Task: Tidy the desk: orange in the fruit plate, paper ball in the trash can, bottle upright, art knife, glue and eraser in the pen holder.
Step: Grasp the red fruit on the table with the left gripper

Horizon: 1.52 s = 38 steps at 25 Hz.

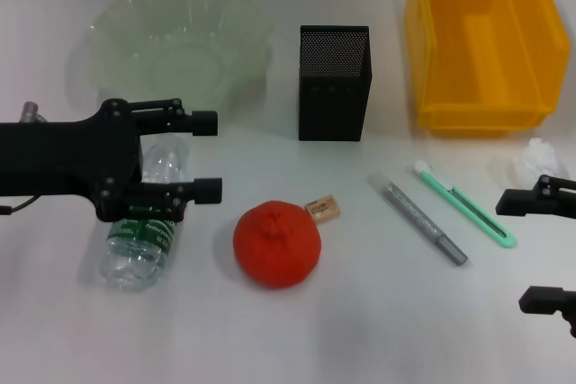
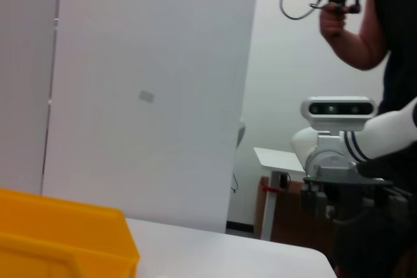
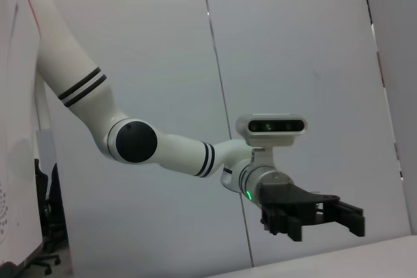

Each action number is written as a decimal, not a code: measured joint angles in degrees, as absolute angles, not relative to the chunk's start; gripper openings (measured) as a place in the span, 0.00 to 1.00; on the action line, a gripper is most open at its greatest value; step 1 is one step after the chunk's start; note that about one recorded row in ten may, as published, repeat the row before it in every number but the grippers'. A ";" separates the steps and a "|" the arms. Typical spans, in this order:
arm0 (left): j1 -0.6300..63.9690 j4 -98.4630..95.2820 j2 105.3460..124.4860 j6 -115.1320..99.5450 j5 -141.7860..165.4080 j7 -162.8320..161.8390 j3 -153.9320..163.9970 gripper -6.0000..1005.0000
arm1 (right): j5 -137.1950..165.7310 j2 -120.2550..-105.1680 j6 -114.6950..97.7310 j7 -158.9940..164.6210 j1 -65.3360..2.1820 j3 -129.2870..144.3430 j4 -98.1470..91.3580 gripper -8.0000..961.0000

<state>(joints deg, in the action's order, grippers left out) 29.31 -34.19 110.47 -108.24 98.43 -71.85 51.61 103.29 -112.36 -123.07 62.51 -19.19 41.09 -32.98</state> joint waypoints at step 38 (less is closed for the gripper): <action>38.89 -45.43 118.80 -92.86 130.89 -88.36 53.36 0.64 | 107.77 -113.40 -115.32 63.76 -15.84 33.90 -31.18 0.87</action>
